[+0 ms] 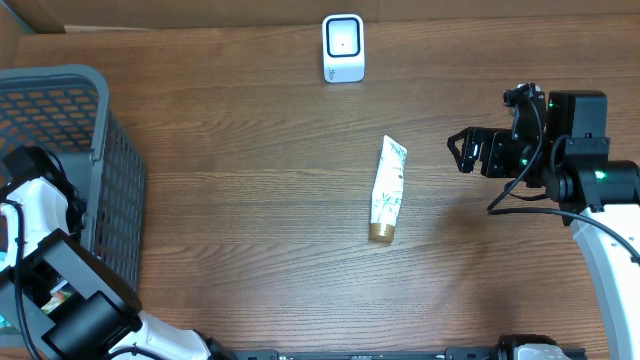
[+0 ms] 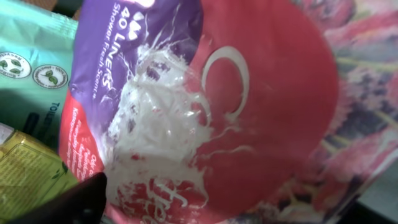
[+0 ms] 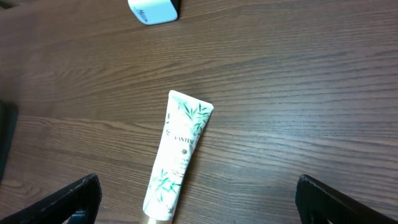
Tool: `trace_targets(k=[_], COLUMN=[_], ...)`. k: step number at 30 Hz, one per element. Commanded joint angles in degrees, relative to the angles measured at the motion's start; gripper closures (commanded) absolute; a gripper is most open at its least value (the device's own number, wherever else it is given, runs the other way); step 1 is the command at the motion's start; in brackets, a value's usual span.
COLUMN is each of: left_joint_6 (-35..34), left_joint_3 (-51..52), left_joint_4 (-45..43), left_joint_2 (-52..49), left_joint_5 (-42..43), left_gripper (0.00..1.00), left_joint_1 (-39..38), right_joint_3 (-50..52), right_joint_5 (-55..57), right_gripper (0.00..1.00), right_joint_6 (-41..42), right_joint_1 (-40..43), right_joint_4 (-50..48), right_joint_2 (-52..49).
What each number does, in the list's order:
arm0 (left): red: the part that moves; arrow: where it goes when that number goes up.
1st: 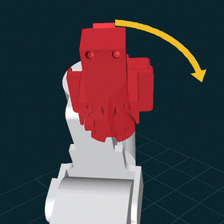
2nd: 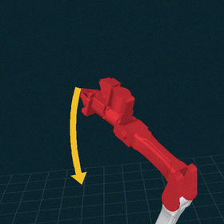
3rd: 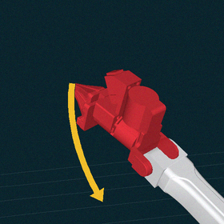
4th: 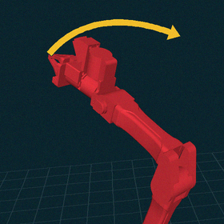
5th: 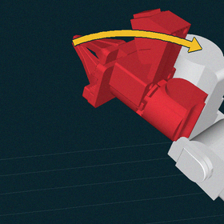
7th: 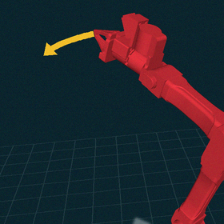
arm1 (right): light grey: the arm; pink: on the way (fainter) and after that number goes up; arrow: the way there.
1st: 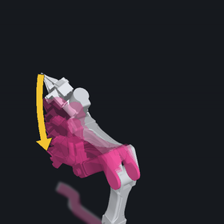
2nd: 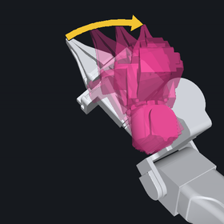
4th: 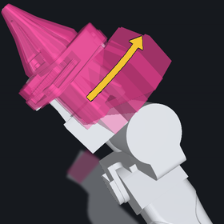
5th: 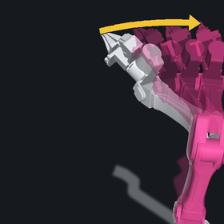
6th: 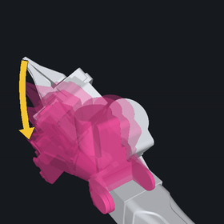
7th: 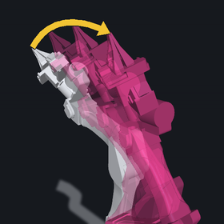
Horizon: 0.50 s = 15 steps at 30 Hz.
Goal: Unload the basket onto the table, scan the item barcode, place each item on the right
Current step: 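Reach the left gripper into the basket and grasp the red snack bag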
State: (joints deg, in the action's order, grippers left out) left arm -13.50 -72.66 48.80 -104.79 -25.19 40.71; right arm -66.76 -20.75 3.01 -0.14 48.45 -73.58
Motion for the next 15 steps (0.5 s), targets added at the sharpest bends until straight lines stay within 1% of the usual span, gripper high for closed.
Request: trace_targets(k=[1, 4, 6, 8, 12, 15], left_joint_6=[-0.3, -0.3, -0.2, -0.2, -0.3, -0.9], left_joint_3=[0.2, 0.2, 0.2, 0.2, -1.5, -6.5], left_joint_4=[-1.3, -2.0, -2.3, -2.3, 0.2, 4.4], left_joint_2=[-0.7, -0.7, -0.7, -0.7, -0.3, -0.3], left_joint_5=[0.0, 3.0, 4.3, 4.3, 4.3, 5.5], left_gripper=[0.44, 0.66, 0.75, 0.96, 0.96, 0.96], left_joint_1=[0.2, 0.2, 0.2, 0.1, -0.3, -1.0], right_joint_3=[-1.5, -1.5, -1.5, -1.5, -1.5, -1.5], right_joint_5=[-0.3, -0.3, -0.3, -0.3, -0.3, -0.3], right_gripper=[0.00, 0.00, 0.00, 0.00, 0.00, 0.00], right_joint_6=[0.2, 0.2, 0.2, 0.2, 0.2, 0.2], right_joint_1=[-0.2, -0.2, -0.2, -0.2, -0.2, -0.2], right_joint_4=[-0.3, -0.3, -0.3, -0.3, -0.3, -0.3], right_joint_2=[0.2, 0.2, 0.2, 0.2, 0.2, 0.2])
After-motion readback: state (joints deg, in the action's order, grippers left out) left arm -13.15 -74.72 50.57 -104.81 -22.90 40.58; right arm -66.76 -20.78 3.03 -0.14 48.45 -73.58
